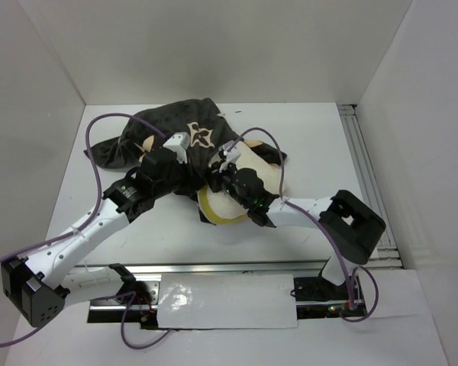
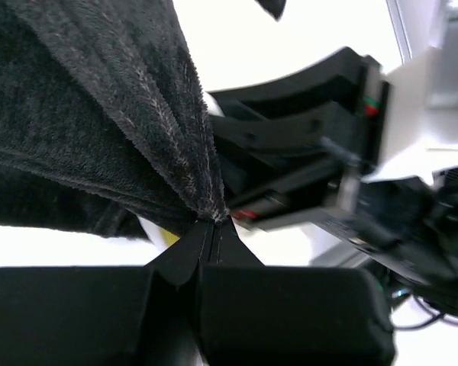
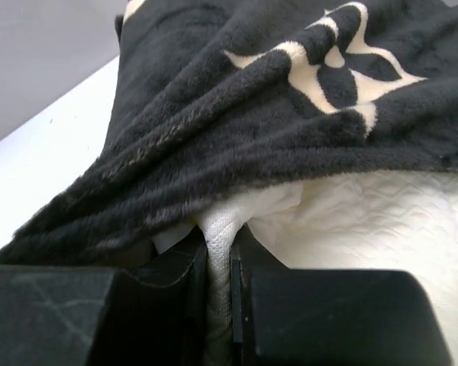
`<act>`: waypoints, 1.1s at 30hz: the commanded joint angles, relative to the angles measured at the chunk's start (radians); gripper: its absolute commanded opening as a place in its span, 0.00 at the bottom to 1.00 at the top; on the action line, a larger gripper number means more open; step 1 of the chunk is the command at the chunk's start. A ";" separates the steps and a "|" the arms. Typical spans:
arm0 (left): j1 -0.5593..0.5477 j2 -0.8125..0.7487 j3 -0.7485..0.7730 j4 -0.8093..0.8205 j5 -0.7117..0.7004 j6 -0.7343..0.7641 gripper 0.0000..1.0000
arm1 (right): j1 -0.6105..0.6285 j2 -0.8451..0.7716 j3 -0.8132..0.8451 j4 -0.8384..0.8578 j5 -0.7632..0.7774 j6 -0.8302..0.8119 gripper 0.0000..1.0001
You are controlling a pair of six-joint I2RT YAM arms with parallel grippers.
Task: Put the pillow into the pillowcase
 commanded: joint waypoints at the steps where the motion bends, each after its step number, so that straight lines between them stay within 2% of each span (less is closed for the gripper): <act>1: -0.058 -0.035 0.073 0.022 0.213 -0.058 0.00 | -0.019 0.065 -0.006 0.482 0.059 -0.013 0.00; 3: -0.069 -0.046 0.086 -0.004 0.204 -0.067 0.00 | -0.029 0.086 -0.029 0.566 0.059 0.020 0.00; 4: -0.069 -0.046 0.086 -0.015 0.204 -0.067 0.00 | -0.041 0.118 -0.045 0.697 0.071 0.065 0.00; 5: -0.069 -0.046 0.086 -0.026 0.204 -0.078 0.00 | -0.041 0.136 -0.054 0.755 0.083 0.086 0.00; 10: -0.087 -0.035 0.060 -0.089 0.262 -0.087 0.00 | -0.050 0.179 -0.026 0.864 0.189 0.138 0.00; 13: -0.110 -0.047 0.035 -0.089 0.313 -0.078 0.00 | -0.050 0.188 -0.004 0.874 0.182 0.150 0.00; 17: -0.119 0.000 0.035 -0.089 0.345 -0.037 0.00 | -0.050 0.202 0.021 0.691 0.099 0.164 0.00; 18: -0.119 0.014 0.035 -0.078 0.345 -0.037 0.00 | -0.050 0.220 0.021 0.676 0.034 0.164 0.02; 20: -0.119 0.034 0.026 -0.064 0.358 -0.037 0.00 | -0.050 0.220 -0.026 0.627 -0.001 0.182 0.10; 22: -0.119 0.055 0.017 -0.064 0.348 -0.037 0.00 | -0.050 0.202 -0.080 0.596 -0.063 0.192 0.28; 24: -0.119 0.066 0.030 -0.102 0.324 -0.037 0.00 | -0.050 0.136 -0.144 0.491 -0.105 0.201 0.43; 25: -0.119 0.066 0.031 -0.116 0.309 -0.037 0.00 | -0.059 0.105 -0.158 0.431 -0.149 0.201 0.58; 27: -0.109 0.077 0.064 -0.153 0.279 -0.037 0.04 | -0.059 0.018 -0.158 0.206 -0.208 0.153 0.70; 28: -0.109 0.077 0.064 -0.179 0.270 -0.037 0.17 | -0.059 -0.014 -0.158 0.114 -0.208 0.153 0.76; 29: -0.100 0.077 0.080 -0.196 0.270 -0.037 0.25 | -0.059 -0.071 -0.158 -0.041 -0.208 0.153 0.89; 30: -0.099 0.077 0.093 -0.207 0.258 -0.027 0.35 | -0.059 -0.100 -0.146 -0.117 -0.208 0.135 0.93; 31: -0.090 0.077 0.094 -0.207 0.258 -0.027 0.55 | -0.059 -0.132 -0.146 -0.186 -0.208 0.124 0.96; 33: -0.090 0.077 0.106 -0.233 0.249 -0.018 0.62 | -0.068 -0.215 -0.096 -0.432 -0.114 0.124 1.00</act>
